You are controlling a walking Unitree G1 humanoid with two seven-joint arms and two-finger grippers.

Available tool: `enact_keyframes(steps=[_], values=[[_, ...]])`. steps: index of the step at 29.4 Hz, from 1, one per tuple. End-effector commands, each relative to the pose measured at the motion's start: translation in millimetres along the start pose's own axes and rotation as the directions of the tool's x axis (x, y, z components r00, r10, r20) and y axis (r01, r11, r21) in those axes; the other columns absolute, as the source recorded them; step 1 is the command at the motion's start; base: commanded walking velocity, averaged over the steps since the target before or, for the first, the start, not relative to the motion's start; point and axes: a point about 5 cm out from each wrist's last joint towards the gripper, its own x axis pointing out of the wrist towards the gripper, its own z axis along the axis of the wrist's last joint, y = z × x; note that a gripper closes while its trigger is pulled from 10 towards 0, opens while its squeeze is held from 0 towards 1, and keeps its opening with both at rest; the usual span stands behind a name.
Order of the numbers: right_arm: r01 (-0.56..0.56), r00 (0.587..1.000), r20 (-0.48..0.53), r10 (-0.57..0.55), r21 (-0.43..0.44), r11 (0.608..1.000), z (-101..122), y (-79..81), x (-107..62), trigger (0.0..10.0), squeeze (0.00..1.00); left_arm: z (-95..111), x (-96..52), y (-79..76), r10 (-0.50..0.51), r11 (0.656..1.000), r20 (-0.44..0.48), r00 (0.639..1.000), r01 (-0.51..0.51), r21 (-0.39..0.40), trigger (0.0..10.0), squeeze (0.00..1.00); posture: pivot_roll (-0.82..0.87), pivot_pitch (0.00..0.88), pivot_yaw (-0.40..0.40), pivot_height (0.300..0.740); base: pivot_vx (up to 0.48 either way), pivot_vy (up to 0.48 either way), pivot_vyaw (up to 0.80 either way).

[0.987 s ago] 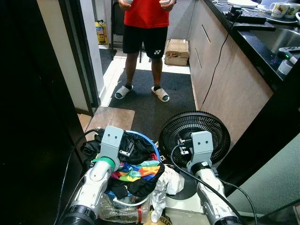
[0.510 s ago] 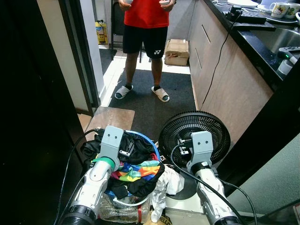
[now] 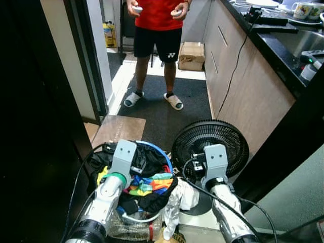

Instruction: Clothes washing

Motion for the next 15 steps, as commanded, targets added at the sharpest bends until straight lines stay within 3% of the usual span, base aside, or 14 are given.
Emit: enact_keyframes(steps=[1,3,4,8,10,15], values=[[0.007,0.999,-0.048,-0.007,-0.015,1.0,-10,-0.5,-4.5,10.0,0.0,-12,-3.7,2.0,0.0,0.999,-0.042,0.999,0.001,0.035,10.0,0.0,0.06,0.132,0.043,0.74,0.0,0.0,0.0],[0.005,0.999,-0.045,-0.006,-0.015,1.0,-9,0.0,-4.8,10.0,0.0,-12,-4.5,3.1,0.002,0.999,-0.044,0.999,0.0,0.039,10.0,0.0,0.06,0.132,0.043,0.74,0.0,0.0,0.0],[-0.001,0.999,-0.04,0.0,-0.019,1.0,-8,1.7,-3.8,10.0,0.0,-12,-6.8,6.3,0.002,0.999,-0.041,0.999,0.0,0.047,10.0,0.0,0.09,0.191,0.06,0.74,0.0,0.0,0.0],[-0.006,0.999,-0.035,0.005,-0.023,1.0,-7,2.9,-3.3,10.0,0.0,-12,-8.7,8.6,0.002,0.999,-0.037,0.999,0.0,0.054,10.0,0.0,0.1,0.2,0.062,0.74,0.0,0.0,0.0],[-0.029,0.999,-0.015,0.029,-0.046,0.999,-1,6.9,3.9,10.0,0.0,-4,-12.1,17.3,0.01,0.998,-0.01,1.0,-0.009,0.058,10.0,0.0,0.15,0.269,0.084,0.74,0.0,0.0,0.0],[-0.042,0.999,0.016,0.043,-0.079,0.996,11,9.1,15.3,10.0,0.0,7,-13.2,24.8,0.015,0.998,0.026,1.0,-0.017,0.062,10.0,0.0,0.16,0.287,0.093,0.74,0.0,0.0,0.0]])
